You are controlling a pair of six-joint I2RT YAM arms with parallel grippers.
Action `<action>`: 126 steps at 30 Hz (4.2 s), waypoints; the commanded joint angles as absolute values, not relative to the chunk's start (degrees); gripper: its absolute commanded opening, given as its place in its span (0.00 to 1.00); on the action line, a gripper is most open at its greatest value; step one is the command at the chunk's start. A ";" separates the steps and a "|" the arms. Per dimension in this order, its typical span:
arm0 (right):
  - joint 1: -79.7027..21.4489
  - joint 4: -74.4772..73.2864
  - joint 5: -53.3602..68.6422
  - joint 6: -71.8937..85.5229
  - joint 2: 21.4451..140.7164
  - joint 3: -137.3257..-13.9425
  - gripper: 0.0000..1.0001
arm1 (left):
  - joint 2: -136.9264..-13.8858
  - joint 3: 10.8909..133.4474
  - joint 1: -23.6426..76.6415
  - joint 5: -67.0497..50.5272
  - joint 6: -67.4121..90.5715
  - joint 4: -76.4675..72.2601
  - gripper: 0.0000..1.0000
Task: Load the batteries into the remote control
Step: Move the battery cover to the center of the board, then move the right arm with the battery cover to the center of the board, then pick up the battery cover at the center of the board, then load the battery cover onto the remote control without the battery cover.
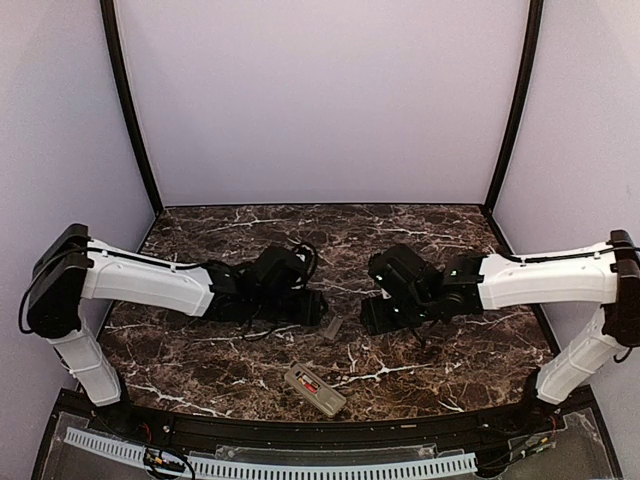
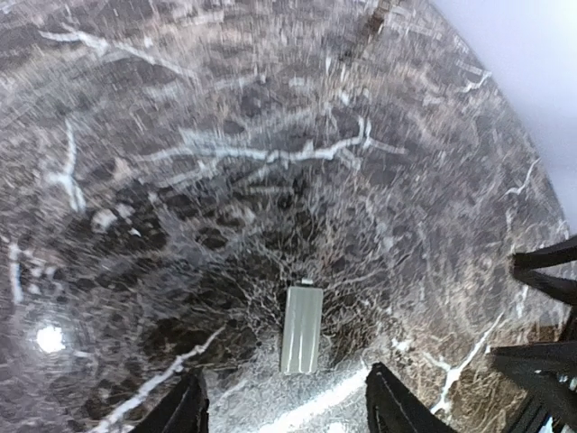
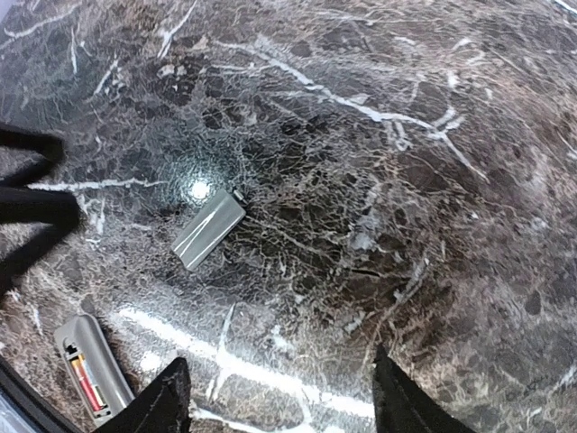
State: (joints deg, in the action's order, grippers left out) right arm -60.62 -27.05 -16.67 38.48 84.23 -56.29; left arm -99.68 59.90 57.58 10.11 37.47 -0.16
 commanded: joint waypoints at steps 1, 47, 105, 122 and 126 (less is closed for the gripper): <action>-59.93 -26.20 -14.21 42.74 94.48 -64.36 0.70 | -88.31 51.95 55.58 17.88 35.89 1.43 0.62; -57.15 -44.05 -8.16 31.19 116.46 -82.48 0.74 | -74.60 35.91 50.13 17.52 34.67 -3.67 0.66; -73.05 -26.39 -4.52 22.70 107.77 -78.03 0.11 | -66.17 25.34 49.25 20.45 35.70 -7.50 0.65; -77.65 -14.94 -8.94 19.97 108.53 -72.21 0.10 | -66.09 19.53 49.24 22.05 36.32 -14.18 0.64; -77.63 -15.70 -9.06 19.84 109.01 -72.32 0.10 | -67.39 20.03 49.19 21.98 36.23 -14.28 0.64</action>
